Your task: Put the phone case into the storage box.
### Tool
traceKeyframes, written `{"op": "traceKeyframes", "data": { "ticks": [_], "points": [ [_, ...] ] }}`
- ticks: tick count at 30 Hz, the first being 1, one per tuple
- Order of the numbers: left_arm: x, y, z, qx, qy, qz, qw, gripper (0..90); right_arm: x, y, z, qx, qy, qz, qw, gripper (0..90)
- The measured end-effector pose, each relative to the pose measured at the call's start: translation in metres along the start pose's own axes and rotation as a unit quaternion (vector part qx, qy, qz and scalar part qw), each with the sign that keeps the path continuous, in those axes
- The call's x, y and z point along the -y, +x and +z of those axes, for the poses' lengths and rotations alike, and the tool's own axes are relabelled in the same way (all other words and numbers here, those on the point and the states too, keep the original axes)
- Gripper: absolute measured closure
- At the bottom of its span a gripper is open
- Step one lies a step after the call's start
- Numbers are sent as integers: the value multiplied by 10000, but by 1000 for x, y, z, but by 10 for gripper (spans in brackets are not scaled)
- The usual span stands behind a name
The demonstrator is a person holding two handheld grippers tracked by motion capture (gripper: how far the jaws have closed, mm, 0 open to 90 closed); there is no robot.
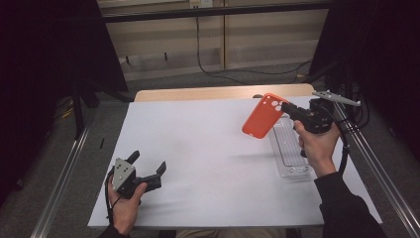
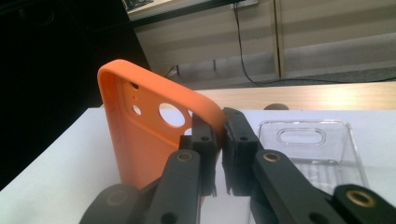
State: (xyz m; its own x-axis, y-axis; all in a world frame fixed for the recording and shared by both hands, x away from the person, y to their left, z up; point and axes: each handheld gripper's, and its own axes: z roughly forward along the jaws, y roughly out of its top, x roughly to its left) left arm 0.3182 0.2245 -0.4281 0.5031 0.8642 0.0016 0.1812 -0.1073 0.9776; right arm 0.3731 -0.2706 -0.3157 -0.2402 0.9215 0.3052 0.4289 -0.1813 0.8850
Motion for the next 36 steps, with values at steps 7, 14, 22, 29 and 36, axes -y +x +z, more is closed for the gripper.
{"op": "traceKeyframes", "data": {
  "ticks": [7,14,22,29,36],
  "points": [
    [1,-1,1,65,50,11,10000,27,-6,-3,0,118,-79,-148,9998,839],
    [1,-3,3,92,80,62,9999,27,-14,-8,3,250,-146,-215,9994,839],
    [1,-3,2,37,57,16,10000,27,-26,-14,4,379,-285,-341,9983,839],
    [1,-3,3,12,87,51,9999,27,-31,-23,8,586,-355,-449,9966,839],
    [1,-2,3,-3,97,47,9999,27,-35,-32,11,756,-380,-498,9952,839]
  ]
}}
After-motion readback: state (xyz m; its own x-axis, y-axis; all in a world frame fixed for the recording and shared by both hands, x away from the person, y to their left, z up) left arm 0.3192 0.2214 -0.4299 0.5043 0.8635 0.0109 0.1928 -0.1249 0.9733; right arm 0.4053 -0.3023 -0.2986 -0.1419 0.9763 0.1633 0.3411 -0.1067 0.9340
